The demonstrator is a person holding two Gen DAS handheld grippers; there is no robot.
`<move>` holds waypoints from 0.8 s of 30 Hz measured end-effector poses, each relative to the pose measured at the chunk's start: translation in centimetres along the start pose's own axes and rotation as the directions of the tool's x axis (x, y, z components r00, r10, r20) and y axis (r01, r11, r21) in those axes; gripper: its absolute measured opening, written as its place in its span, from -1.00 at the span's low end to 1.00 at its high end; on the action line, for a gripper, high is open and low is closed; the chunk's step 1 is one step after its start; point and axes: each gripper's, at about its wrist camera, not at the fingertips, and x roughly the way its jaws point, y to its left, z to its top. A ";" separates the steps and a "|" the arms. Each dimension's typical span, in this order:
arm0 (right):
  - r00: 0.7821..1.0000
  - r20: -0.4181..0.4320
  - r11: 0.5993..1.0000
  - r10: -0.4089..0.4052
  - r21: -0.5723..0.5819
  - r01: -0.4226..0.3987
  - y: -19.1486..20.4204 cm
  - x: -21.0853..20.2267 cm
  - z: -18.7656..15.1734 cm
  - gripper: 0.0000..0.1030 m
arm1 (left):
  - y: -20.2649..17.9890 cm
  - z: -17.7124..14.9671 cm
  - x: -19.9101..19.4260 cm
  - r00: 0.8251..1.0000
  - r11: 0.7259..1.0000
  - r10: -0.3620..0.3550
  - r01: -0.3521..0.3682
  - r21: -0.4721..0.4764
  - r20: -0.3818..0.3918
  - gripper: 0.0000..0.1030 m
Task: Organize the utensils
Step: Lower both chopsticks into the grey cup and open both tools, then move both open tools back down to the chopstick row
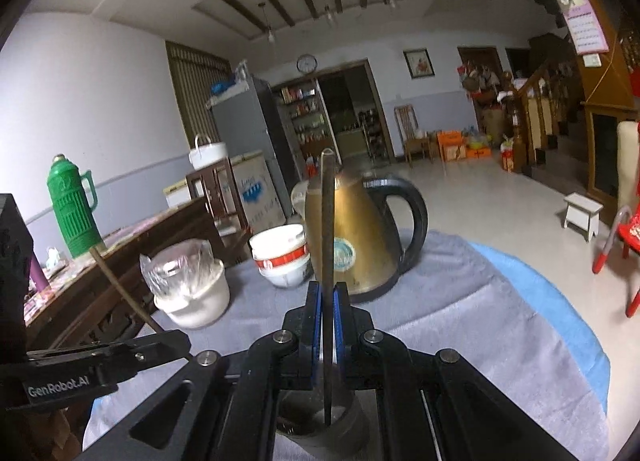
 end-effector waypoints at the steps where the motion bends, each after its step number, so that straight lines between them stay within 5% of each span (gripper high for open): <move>1: 1.000 -0.022 1.000 0.003 0.000 -0.003 -0.1 0.3 -0.1 -0.87 | 0.1 0.0 0.5 1.000 1.000 0.003 -0.003 -0.003 -0.022 -0.90; 5: 0.996 -0.085 1.000 -0.008 -0.005 0.008 0.0 1.0 -0.4 -0.84 | 0.7 -0.1 0.5 0.999 0.999 -0.003 0.001 -0.041 -0.049 -0.77; 6: 0.996 -0.089 1.000 -0.014 -0.006 0.014 0.1 0.9 -0.3 -0.83 | 0.9 -0.1 0.1 0.999 0.999 -0.004 0.002 -0.047 -0.042 -0.66; 7: 0.996 -0.091 1.000 -0.025 -0.007 0.025 0.0 0.7 -0.2 -0.81 | 1.0 -0.1 -0.4 0.999 0.999 0.001 -0.002 -0.049 -0.035 -0.32; 8: 0.995 -0.089 0.999 -0.037 -0.008 0.036 0.0 0.5 -0.1 -0.65 | 1.2 -0.1 -1.2 1.000 0.999 0.007 -0.008 -0.053 -0.022 -0.02; 10: 0.997 -0.066 0.999 -0.039 0.001 0.039 -0.1 -0.7 0.2 -0.24 | 1.7 -0.2 -2.9 1.000 0.998 0.006 -0.004 -0.063 0.029 0.15; 11: 0.998 -0.044 0.999 -0.043 0.012 0.044 -0.2 -1.5 0.3 0.28 | 2.1 -0.3 -4.0 0.999 0.998 0.008 -0.004 -0.070 0.054 0.20; 12: 0.999 -0.026 0.999 -0.047 0.017 0.048 -0.2 -2.1 0.4 0.49 | 2.4 -0.5 -5.1 0.997 0.997 0.010 -0.004 -0.078 0.072 0.27; 18: 0.999 -0.004 0.999 -0.033 0.034 0.034 -0.3 -6.7 -1.0 0.49 | 6.0 -3.1 -10.4 0.984 0.989 0.072 -0.049 -0.140 0.163 0.43; 21: 0.997 -0.076 1.000 -0.001 0.019 0.003 0.3 -7.6 -3.2 0.49 | 8.7 -6.1 -11.6 0.979 0.975 0.131 -0.099 -0.200 0.153 0.46; 24: 0.969 -0.234 0.997 0.073 0.008 -0.074 1.4 -6.8 -6.6 0.49 | 11.2 -9.5 -10.6 0.980 0.956 0.191 -0.173 -0.236 0.054 0.46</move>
